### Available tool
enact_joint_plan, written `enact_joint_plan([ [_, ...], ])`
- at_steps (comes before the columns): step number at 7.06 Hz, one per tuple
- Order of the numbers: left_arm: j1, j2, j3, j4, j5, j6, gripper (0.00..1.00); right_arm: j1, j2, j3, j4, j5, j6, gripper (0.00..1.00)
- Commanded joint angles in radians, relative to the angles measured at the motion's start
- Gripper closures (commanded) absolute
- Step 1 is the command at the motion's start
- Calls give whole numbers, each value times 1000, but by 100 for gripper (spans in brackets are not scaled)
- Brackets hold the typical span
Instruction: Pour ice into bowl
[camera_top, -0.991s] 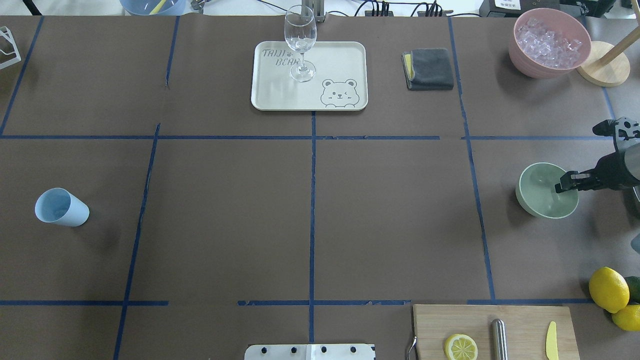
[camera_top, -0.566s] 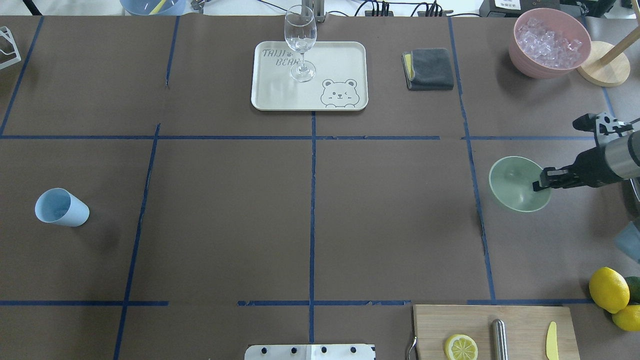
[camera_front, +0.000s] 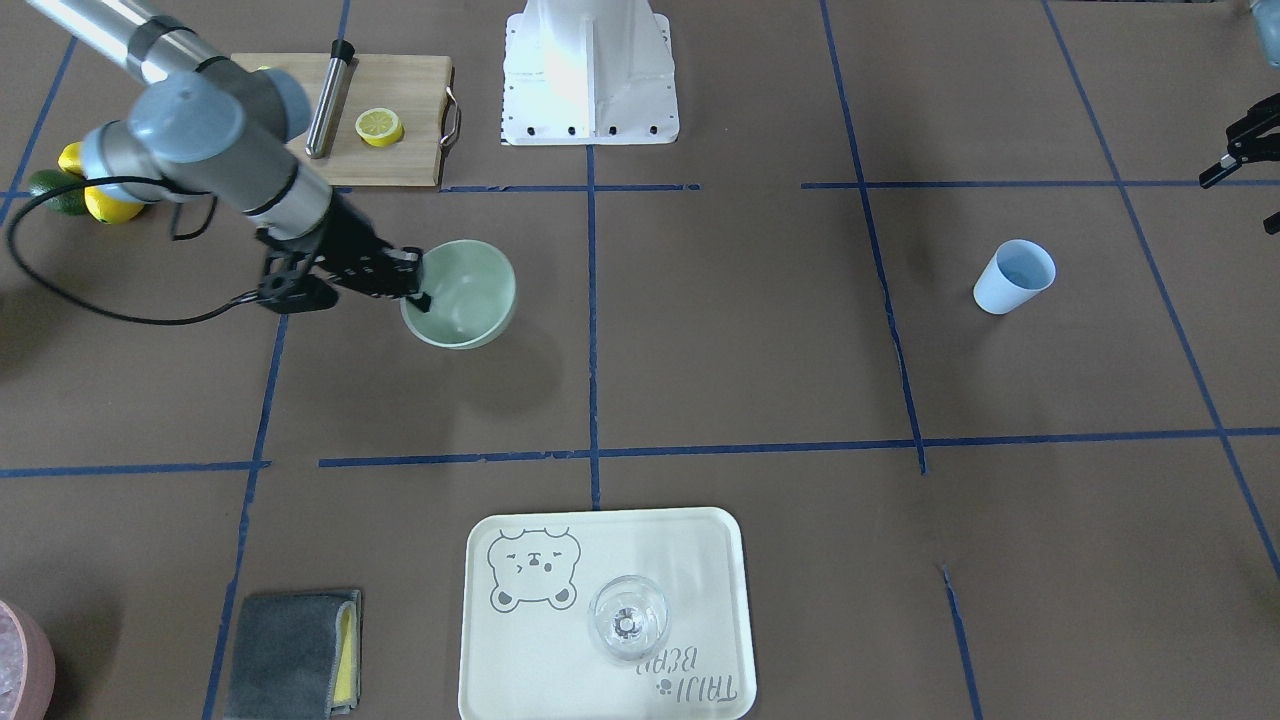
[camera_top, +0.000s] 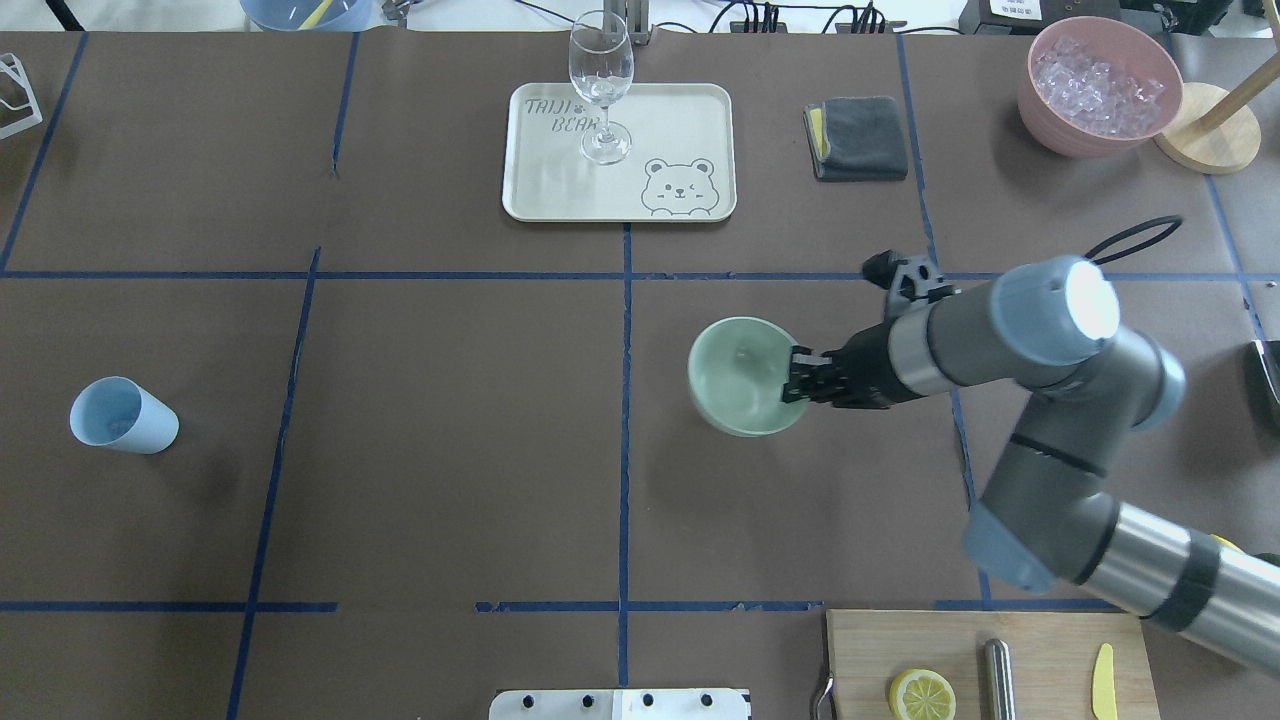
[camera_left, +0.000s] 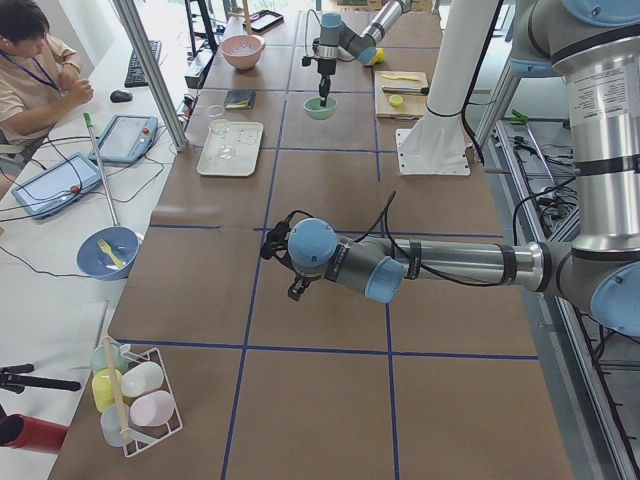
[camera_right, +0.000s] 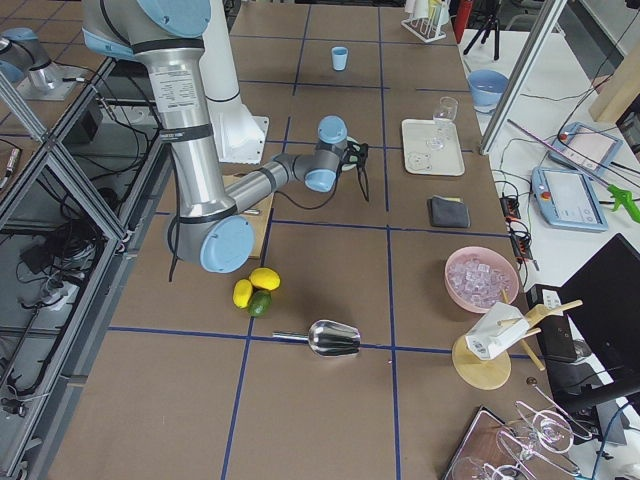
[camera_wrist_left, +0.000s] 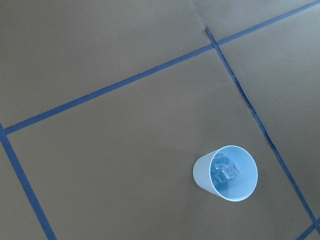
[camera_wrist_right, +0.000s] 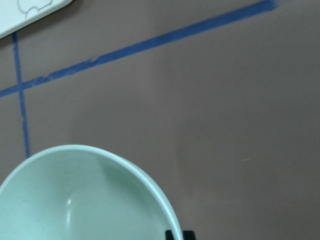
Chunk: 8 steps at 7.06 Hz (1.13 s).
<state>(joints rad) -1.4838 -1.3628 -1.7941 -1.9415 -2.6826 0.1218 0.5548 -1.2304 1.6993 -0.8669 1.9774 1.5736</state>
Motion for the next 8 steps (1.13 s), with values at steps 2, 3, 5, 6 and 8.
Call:
enact_joint_plan([
  [2,-4,31,13,-147,-62,-2,0,-159,362,-203,-192,-245,155,100],
  [3,-4,33,15,-177,-65,-4,0,-174,361,-205,-193,-249,155,100],
  [5,0,31,18,-188,-94,-22,0,-196,370,-217,-179,-285,176,12],
  [6,5,30,22,-255,-80,-113,0,-194,388,-217,-179,-294,319,0],
  [8,124,30,21,-528,147,-472,0,-152,404,-144,-187,-286,330,0],
])
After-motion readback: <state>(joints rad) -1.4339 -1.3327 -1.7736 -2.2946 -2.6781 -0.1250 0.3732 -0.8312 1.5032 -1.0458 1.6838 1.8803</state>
